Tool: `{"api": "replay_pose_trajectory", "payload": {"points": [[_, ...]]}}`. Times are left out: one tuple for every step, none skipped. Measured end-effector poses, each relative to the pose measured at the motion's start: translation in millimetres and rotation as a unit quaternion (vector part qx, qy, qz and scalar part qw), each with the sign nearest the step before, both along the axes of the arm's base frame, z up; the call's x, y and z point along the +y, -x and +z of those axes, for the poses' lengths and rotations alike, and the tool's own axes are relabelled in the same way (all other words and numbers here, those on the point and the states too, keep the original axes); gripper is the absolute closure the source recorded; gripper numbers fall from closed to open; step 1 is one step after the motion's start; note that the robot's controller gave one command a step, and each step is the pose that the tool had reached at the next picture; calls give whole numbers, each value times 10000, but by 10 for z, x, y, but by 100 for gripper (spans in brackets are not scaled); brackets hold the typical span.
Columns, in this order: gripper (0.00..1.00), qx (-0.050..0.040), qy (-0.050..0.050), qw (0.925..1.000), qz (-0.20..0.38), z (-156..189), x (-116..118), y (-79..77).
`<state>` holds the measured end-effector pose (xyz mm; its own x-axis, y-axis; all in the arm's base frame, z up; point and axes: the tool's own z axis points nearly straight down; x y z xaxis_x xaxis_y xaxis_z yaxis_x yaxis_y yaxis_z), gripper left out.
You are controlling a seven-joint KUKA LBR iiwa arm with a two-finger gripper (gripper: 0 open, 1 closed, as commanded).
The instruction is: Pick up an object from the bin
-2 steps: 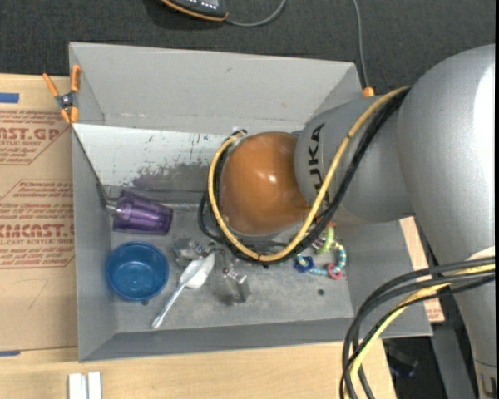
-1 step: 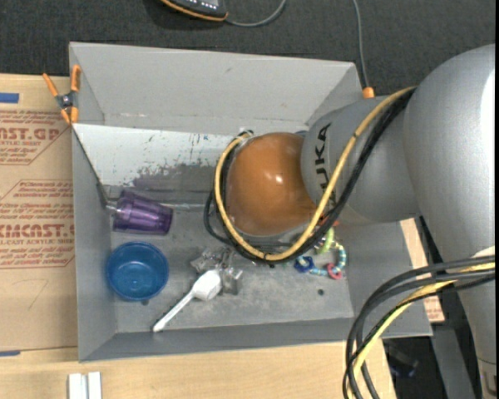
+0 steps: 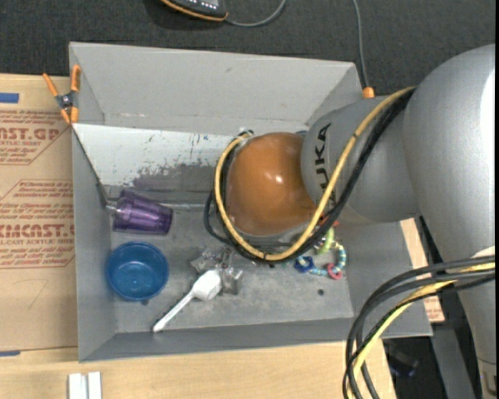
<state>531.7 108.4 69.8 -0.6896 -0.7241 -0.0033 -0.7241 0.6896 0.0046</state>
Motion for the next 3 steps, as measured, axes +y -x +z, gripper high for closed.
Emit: {"api": "replay_pose_trajectory", "payload": {"points": [[100, 0, -3, 10000, -2, 2, 2, 0], [100, 4, -5, 10000, -4, 27, 3, 6], [100, 6, -4, 10000, -3, 95, 6, 8]]}}
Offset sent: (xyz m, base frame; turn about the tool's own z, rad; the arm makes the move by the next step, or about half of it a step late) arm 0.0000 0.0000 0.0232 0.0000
